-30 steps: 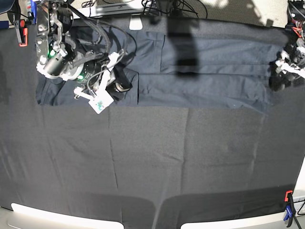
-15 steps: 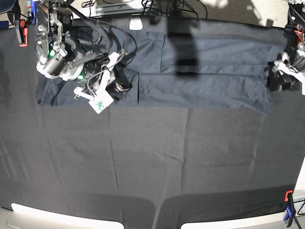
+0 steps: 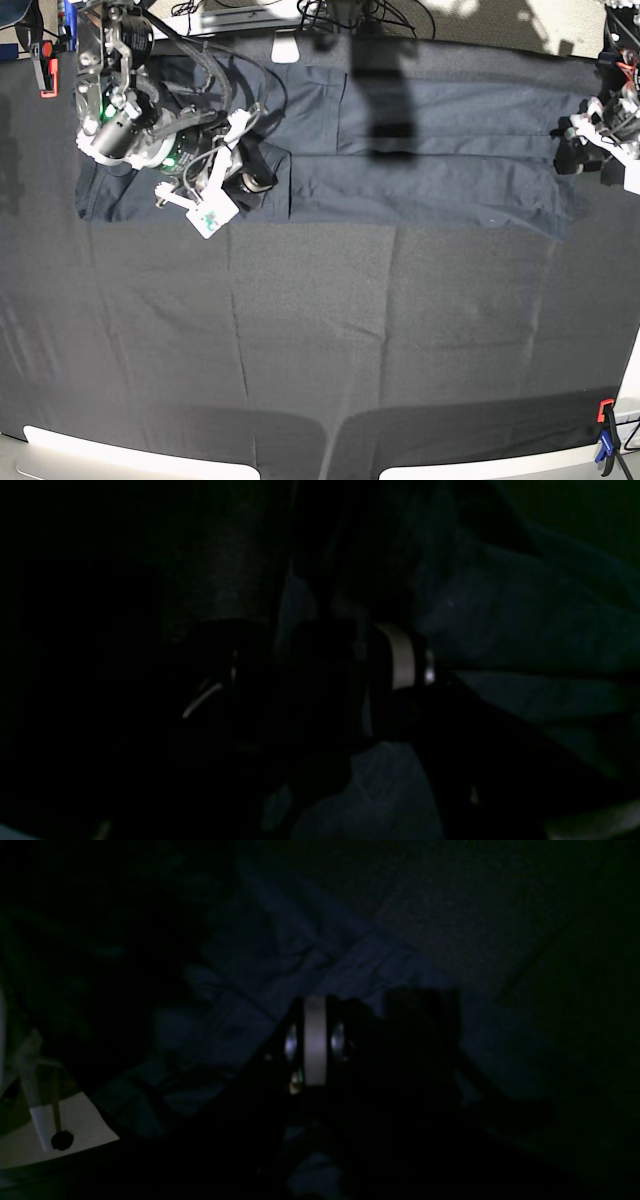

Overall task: Layout the t-shirt on the table in an organized manner, then fold the t-shirt properly
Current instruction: 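Grasp the shirt end with the left gripper while right holds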

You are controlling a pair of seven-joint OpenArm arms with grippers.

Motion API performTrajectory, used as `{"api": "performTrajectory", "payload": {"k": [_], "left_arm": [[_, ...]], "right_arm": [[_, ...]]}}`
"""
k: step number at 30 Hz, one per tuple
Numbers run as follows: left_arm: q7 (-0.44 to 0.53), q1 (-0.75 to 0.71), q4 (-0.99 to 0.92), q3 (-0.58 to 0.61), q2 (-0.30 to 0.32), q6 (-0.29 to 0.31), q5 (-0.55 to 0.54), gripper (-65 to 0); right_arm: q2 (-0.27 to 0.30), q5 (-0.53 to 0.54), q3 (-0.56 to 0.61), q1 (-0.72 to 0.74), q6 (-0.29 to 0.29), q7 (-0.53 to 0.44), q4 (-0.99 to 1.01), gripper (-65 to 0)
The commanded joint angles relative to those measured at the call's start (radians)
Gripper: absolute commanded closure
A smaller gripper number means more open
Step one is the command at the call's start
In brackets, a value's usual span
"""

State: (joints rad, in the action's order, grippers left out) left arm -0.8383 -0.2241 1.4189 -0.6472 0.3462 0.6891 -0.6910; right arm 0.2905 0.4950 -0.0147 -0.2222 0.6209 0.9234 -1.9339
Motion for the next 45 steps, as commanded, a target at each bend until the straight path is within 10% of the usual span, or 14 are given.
{"api": "performTrajectory", "payload": {"k": [1, 16, 23, 31, 36, 45], "left_arm": [[0.019, 0.002, 0.013, 0.0, 0.018, 0.009, -0.024, -29.7], [0.094, -0.017, 0.013, 0.221, 0.062, 0.009, -0.085, -28.7], [0.106, -0.017, 0.013, 0.221, 0.061, 0.009, -0.084, -1.1], [0.105, -0.017, 0.013, 0.166, 0.061, 0.009, -0.084, 0.0], [0.107, -0.019, 0.013, 0.07, 0.061, 0.009, -0.084, -32.0], [0.198, -0.022, 0.012, 0.013, 0.036, 0.009, 0.04, -32.4]], "right_arm": [[0.006, 0.014, -0.004, 0.009, 0.005, -0.026, -0.02, 0.0], [0.006, 0.011, -0.005, 0.009, 0.005, 0.012, -0.02, 0.0], [0.006, 0.011, -0.005, 0.009, 0.005, 0.011, -0.02, 0.0], [0.006, 0.011, -0.005, 0.009, 0.008, 0.011, -0.02, 0.0], [0.006, 0.011, -0.005, 0.009, 0.008, 0.011, -0.02, 0.0], [0.006, 0.014, -0.004, 0.009, 0.007, 0.011, -0.02, 0.0]]}}
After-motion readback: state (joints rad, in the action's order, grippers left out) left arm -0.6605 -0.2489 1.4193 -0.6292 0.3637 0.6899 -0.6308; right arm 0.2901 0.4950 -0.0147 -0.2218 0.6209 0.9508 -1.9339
